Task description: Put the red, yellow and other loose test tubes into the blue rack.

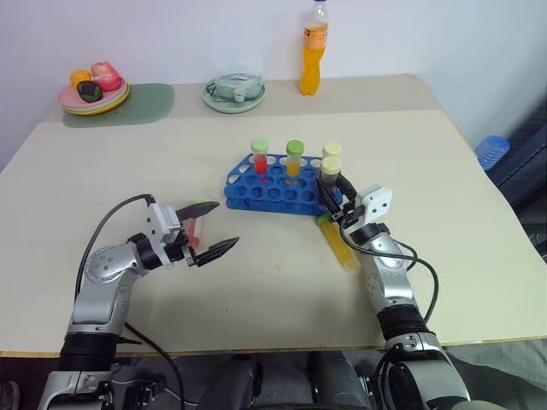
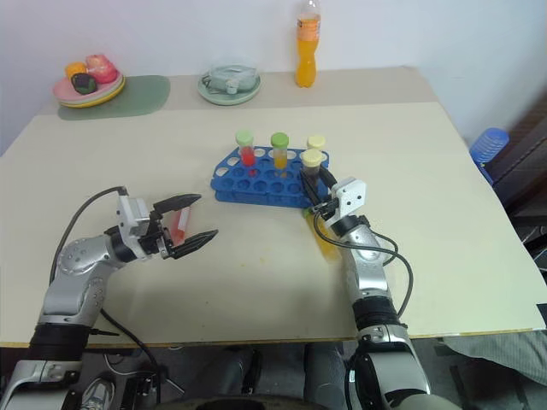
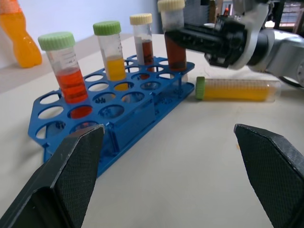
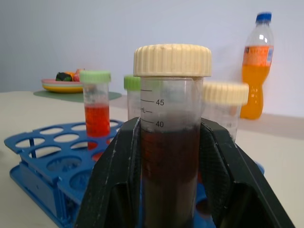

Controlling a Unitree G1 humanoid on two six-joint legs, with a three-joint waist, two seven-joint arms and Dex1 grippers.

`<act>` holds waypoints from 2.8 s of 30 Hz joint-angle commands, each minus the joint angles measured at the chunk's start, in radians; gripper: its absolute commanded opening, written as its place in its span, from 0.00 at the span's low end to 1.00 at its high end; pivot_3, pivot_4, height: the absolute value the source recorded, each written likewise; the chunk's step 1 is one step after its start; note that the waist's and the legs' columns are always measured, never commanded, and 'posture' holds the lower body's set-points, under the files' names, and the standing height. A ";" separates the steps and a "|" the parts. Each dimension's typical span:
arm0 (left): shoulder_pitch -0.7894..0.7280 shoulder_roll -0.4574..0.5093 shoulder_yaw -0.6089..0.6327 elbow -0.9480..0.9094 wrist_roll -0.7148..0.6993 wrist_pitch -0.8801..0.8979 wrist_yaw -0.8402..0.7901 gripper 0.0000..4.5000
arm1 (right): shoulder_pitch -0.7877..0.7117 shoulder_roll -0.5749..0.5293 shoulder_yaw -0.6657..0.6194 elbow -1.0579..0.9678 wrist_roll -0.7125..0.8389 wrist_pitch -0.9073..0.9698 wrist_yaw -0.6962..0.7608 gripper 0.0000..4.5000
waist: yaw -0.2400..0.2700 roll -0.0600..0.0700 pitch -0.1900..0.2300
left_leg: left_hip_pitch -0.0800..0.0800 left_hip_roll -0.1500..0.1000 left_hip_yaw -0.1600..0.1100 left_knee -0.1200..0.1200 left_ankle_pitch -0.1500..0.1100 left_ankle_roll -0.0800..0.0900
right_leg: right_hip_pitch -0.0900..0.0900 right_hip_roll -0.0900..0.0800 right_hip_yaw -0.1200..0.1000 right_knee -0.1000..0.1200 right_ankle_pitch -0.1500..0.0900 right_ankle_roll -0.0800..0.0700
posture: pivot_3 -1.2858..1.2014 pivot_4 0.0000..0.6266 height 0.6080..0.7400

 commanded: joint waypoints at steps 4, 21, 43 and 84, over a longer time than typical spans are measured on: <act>0.005 0.007 0.003 -0.056 -0.015 0.013 0.006 1.00 | -0.013 0.033 -0.031 0.007 0.098 -0.019 0.060 0.37 | 0.000 0.000 0.000 | 0.000 0.000 0.000 0.000 0.000 0.000 | 0.000 0.000 0.000 0.000 0.000 0.000 | 0.52 0.24 1.00; 0.002 -0.002 -0.003 -0.060 -0.011 0.020 0.006 1.00 | 0.105 -0.099 -0.015 -0.227 0.041 0.060 0.052 0.88 | 0.004 0.000 0.000 | 0.000 0.000 0.000 0.000 0.000 0.000 | 0.001 0.000 0.000 0.000 0.000 0.000 | 0.52 0.24 1.00; -0.037 -0.006 -0.033 -0.006 -0.021 0.018 -0.049 1.00 | -0.006 -0.505 -0.086 -0.971 0.394 1.898 -0.173 0.88 | 0.035 0.001 0.000 | -0.001 0.002 0.000 0.000 0.000 0.000 | 0.001 -0.002 0.001 -0.003 0.001 -0.002 | 0.52 0.24 1.00; 0.009 0.033 -0.021 -0.076 -0.118 0.126 -0.149 1.00 | -0.160 -0.489 0.144 -0.824 0.491 2.065 -0.335 0.25 | 0.035 0.001 0.000 | -0.002 0.000 0.000 0.001 0.000 0.001 | 0.000 -0.003 0.000 -0.003 0.001 -0.002 | 0.52 0.24 1.00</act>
